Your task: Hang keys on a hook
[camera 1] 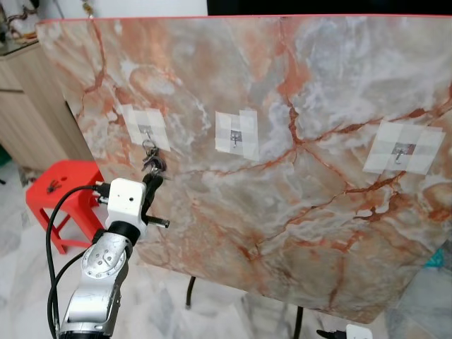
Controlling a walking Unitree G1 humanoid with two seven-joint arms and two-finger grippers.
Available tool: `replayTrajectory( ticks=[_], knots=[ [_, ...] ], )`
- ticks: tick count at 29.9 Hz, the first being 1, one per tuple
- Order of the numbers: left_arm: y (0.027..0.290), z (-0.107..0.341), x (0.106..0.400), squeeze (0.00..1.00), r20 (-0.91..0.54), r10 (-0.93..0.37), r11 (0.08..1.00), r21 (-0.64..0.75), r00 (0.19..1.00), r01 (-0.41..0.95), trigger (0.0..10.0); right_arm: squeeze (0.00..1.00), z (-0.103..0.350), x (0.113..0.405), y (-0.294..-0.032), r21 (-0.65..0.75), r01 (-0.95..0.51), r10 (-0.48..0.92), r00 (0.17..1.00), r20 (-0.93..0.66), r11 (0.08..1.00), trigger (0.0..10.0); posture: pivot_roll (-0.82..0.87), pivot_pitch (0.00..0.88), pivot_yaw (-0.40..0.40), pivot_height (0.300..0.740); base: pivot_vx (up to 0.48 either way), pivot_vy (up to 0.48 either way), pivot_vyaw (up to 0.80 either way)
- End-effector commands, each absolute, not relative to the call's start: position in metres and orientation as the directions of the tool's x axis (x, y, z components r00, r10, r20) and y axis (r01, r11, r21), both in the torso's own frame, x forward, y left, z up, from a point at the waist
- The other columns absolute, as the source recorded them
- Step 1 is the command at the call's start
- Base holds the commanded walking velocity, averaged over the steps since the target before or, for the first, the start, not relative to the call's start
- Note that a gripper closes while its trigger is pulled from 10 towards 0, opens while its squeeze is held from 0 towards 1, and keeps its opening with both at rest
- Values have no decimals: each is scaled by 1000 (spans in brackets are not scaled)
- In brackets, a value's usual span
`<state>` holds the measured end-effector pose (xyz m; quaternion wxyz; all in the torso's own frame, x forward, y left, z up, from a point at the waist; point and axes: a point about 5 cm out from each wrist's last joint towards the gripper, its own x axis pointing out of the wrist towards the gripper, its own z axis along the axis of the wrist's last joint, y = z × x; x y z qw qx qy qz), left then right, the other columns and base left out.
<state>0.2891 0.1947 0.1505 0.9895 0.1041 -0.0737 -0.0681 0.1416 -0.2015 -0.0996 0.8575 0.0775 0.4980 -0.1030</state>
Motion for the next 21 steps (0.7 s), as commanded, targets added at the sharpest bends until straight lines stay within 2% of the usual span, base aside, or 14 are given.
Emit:
replayTrajectory(
  ticks=[1, 14, 21],
  knots=[
    [191, 156, 292, 0, 159, -172, 970, 202, 972, 138, 10000, 0, -100, 140, -202, 31, 256, -99, 480, -872, 966, 10000, -1, 12, 15, 740, 0, -289, 0],
    [191, 156, 296, 0, 158, -139, 973, 205, 978, 106, 10000, 0, -100, 141, -201, 36, 257, -95, 481, -872, 966, 10000, 4, 31, 9, 740, 0, -281, 0],
    [191, 155, 300, 0, 147, -131, 980, 170, 981, 105, 10000, 0, -99, 142, -201, 40, 245, -87, 485, -870, 969, 10000, 3, 31, 9, 740, 0, 0, 0]
  ],
)
